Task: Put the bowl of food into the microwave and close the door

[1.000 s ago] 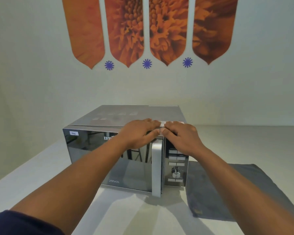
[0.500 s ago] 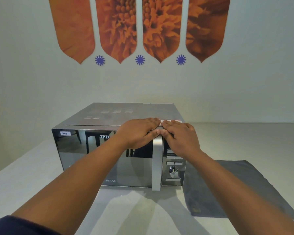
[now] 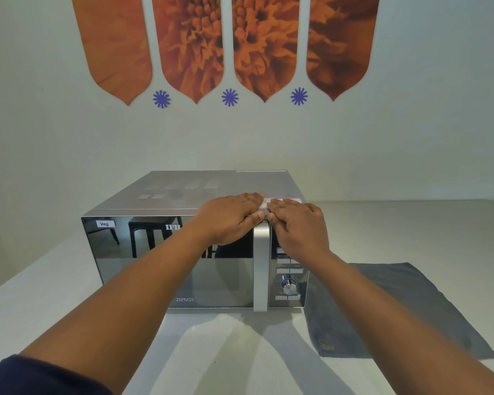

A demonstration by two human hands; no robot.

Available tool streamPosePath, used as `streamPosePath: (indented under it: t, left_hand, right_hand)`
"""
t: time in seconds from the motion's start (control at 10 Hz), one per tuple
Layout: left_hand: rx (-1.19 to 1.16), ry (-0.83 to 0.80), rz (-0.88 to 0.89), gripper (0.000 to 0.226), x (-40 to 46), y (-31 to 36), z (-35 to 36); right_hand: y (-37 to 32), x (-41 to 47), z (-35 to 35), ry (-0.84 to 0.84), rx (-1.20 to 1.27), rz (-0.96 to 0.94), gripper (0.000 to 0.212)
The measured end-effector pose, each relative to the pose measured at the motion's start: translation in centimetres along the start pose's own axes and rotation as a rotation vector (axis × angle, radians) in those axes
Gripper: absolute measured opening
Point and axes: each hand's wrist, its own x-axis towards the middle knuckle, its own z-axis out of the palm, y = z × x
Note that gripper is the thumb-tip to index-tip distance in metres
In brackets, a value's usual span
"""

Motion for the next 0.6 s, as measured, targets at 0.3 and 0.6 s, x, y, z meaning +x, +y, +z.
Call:
streamPosePath:
  t: [0.3,0.6]
  left_hand:
    - [0.020,0.001,-0.015,0.075,-0.4,0.2,-0.2]
    - [-0.078,0.112,-0.085,0.067,-0.3,0.7,-1.1]
  right_hand:
    - [-0.5,-0.6,0.1,0.058,-0.008,-0.001,0.038]
    - [-1.1,0.6,-1.3,0.018,0.025,0.014,0.047]
